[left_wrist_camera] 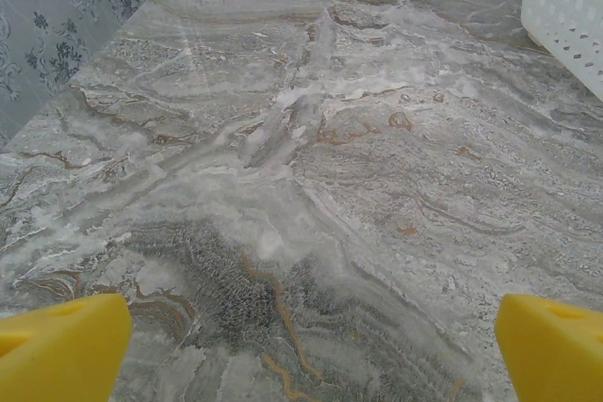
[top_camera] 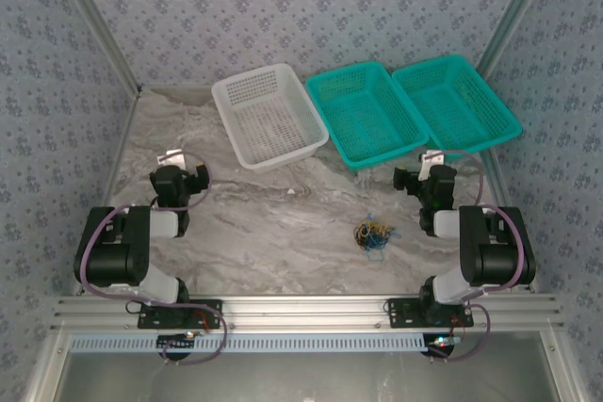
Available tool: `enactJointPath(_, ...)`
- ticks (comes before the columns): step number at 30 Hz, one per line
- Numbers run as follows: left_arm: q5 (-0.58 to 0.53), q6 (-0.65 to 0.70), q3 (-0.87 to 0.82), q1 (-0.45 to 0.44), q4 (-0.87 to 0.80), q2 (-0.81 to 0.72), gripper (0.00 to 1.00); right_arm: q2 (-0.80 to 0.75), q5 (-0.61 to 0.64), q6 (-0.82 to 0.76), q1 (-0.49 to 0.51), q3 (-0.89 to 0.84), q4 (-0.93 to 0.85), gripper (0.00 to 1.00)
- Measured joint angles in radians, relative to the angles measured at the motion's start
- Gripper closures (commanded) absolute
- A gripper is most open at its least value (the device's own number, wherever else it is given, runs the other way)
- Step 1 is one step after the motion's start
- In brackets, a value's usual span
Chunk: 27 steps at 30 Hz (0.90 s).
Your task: Untangle the cables
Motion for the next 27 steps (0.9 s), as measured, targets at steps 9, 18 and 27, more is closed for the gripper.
enactJointPath(9, 0.000, 0.000, 0.001, 0.000, 0.003, 0.000, 0.00, 0.000, 0.000, 0.000, 0.000, 0.000, 0.001, 0.00)
enactJointPath(18, 0.002, 0.001, 0.002, 0.000, 0.002, 0.000, 0.01, 0.000, -0.004, 0.000, 0.002, 0.000, 0.007, 0.00)
enactJointPath(27, -0.010, -0.017, 0.028, -0.008, -0.224, -0.223, 0.01, -0.239, 0.017, 0.020, 0.005, -0.010, -0.097, 0.00)
